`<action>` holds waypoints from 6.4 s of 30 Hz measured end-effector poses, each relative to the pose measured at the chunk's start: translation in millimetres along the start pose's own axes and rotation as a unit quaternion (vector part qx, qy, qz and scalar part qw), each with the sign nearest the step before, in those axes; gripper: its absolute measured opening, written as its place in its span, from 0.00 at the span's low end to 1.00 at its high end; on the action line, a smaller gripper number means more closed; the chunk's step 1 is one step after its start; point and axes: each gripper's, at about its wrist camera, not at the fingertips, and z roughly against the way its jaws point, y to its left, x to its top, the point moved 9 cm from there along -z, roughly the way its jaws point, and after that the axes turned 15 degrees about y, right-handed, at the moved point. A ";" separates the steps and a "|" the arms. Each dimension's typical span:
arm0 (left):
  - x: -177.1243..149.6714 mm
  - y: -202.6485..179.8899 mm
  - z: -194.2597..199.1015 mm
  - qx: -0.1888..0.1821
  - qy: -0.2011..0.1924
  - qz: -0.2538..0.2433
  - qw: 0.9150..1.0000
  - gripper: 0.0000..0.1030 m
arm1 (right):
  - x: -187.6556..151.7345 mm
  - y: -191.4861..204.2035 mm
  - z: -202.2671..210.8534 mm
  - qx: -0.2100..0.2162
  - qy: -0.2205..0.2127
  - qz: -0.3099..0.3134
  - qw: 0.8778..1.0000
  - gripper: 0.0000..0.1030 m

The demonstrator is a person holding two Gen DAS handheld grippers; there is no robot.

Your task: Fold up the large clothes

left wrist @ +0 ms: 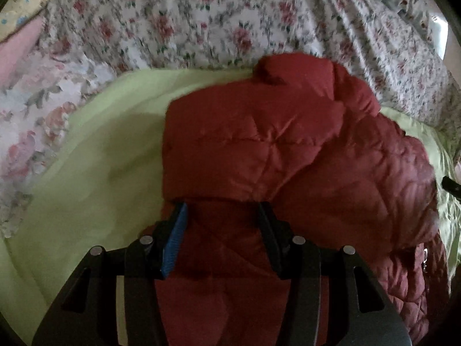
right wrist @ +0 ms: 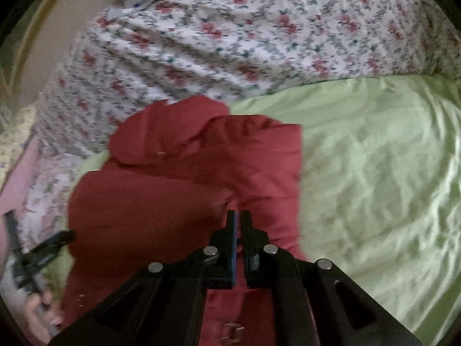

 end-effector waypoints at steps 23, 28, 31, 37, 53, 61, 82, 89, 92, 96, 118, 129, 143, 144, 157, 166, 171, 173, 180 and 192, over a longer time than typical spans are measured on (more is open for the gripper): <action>18.4 -9.9 -16.8 0.046 0.016 -0.034 0.998 0.50 | -22.9 15.2 -90.8 -0.056 0.099 0.061 0.992 0.31; 11.6 -7.6 -43.9 0.033 0.049 -0.032 0.998 0.52 | -25.2 15.8 -88.6 -0.048 0.096 0.056 0.993 0.31; 10.8 -5.5 -47.6 0.026 0.057 -0.027 0.998 0.52 | -26.2 18.9 -78.8 -0.053 0.091 0.053 0.993 0.31; 10.0 -6.8 -48.8 0.041 0.054 -0.031 0.997 0.52 | -19.1 31.5 -50.5 -0.066 0.050 0.070 0.994 0.37; -11.2 10.7 -48.5 0.021 0.062 0.003 0.998 0.75 | -29.7 6.6 -85.6 -0.076 0.081 0.057 0.992 0.38; -12.5 15.0 -31.9 0.031 0.060 0.011 0.998 0.77 | -37.9 11.2 -47.0 -0.042 0.071 0.027 0.996 0.42; -147.7 60.7 45.2 0.000 0.076 0.021 0.997 0.77 | -154.6 42.0 29.4 0.013 0.101 0.044 0.994 0.69; -182.9 75.5 51.3 -0.006 0.089 0.038 0.995 0.77 | -176.2 37.3 40.1 0.000 0.106 0.045 0.993 0.69; -193.4 75.7 54.3 -0.008 0.093 0.038 0.995 0.77 | -183.9 32.7 47.6 -0.006 0.104 0.040 0.994 0.69; -202.4 77.9 59.2 -0.010 0.093 0.036 0.995 0.77 | -196.2 23.3 61.0 -0.014 0.096 0.033 0.995 0.70; -246.0 82.3 56.6 -0.035 0.127 0.033 0.991 0.79 | -246.5 -40.7 84.2 -0.050 0.105 -0.033 0.993 0.75; -261.7 78.3 53.4 -0.059 0.145 0.024 0.987 0.80 | -260.4 -34.8 75.0 -0.021 0.123 -0.038 0.991 0.75; -278.2 59.6 56.3 -0.078 0.154 -0.016 0.985 0.80 | -268.2 -19.2 70.1 -0.029 0.132 -0.001 0.991 0.72; -278.8 58.1 56.8 -0.081 0.153 -0.019 0.985 0.78 | -268.4 -18.2 69.7 -0.030 0.133 0.001 0.991 0.69; -277.7 43.3 84.9 -0.076 0.113 -0.069 0.988 0.19 | -271.6 -9.3 79.0 -0.042 0.118 0.028 0.992 0.24; -274.9 52.2 111.7 -0.094 0.097 -0.059 0.989 0.16 | -277.6 2.9 101.8 -0.022 0.106 0.045 0.993 0.22; -262.3 56.6 141.4 -0.102 0.065 -0.054 0.991 0.16 | -276.2 18.4 125.1 0.003 0.087 0.058 0.995 0.20; -252.8 57.8 147.8 -0.101 0.054 -0.051 0.992 0.16 | -273.1 22.2 128.9 -0.001 0.081 0.065 0.995 0.20; -231.3 55.1 155.5 -0.085 0.034 -0.050 0.995 0.16 | -249.9 32.8 135.9 0.003 0.051 0.071 0.996 0.19; -181.5 57.3 193.5 -0.094 -0.025 -0.035 0.995 0.16 | -187.9 30.8 167.5 0.031 -0.030 0.054 0.998 0.18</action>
